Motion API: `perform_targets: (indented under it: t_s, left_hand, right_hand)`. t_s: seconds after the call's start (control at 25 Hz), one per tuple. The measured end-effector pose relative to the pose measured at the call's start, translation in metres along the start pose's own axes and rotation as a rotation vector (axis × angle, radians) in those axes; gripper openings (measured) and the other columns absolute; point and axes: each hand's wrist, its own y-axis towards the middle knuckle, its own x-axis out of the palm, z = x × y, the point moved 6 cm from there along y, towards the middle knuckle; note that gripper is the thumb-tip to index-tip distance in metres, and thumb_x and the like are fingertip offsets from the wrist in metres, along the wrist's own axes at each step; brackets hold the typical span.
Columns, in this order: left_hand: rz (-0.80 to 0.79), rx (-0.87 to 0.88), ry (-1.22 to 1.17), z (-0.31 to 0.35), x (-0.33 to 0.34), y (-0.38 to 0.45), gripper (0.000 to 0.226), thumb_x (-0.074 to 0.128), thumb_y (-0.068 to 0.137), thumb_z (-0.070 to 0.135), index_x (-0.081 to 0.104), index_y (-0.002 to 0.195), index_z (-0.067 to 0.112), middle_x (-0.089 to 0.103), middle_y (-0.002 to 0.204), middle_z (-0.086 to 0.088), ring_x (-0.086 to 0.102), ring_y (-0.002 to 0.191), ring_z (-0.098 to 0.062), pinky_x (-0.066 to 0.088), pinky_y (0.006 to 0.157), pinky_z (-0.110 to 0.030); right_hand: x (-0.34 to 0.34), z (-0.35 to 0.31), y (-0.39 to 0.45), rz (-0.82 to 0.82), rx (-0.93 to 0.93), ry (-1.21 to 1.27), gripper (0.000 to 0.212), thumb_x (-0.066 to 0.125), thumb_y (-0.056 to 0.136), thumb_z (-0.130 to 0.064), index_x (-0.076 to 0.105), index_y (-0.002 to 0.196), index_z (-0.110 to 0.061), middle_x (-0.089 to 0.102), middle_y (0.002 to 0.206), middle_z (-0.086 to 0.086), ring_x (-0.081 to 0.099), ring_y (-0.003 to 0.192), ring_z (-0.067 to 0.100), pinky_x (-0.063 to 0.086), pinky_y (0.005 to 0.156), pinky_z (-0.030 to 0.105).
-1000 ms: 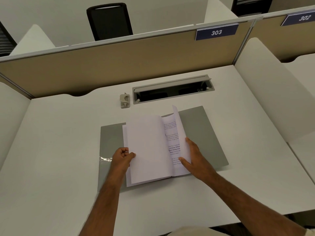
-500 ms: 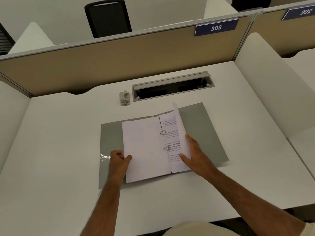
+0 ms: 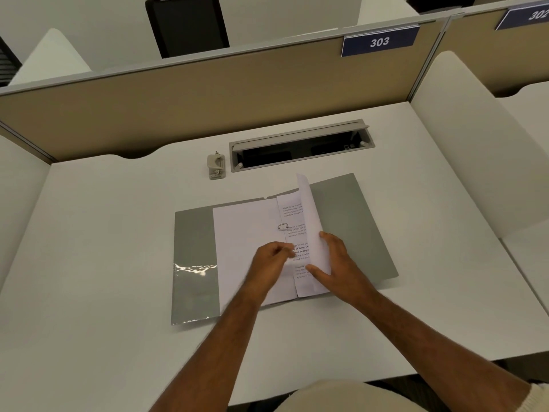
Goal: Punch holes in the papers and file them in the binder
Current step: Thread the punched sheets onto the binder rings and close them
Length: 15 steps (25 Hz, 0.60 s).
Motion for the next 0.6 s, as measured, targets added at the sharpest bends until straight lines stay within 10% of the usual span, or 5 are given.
perform_targets:
  t_s: [0.6]
  left_hand:
    - [0.006,-0.079,-0.064,0.0,0.032,0.009,0.017,0.075,0.091,0.029,0.077,0.09,0.011,0.077,0.095,-0.004,0.071,0.091,-0.018,0.056,0.076,-0.022]
  right_hand:
    - [0.005,-0.001,0.002,-0.031,-0.012,-0.039,0.093,0.065,0.082,-0.065,0.023,0.154,-0.024,0.028,0.158,-0.001,0.045,0.135,0.022,0.047,0.109,0.045]
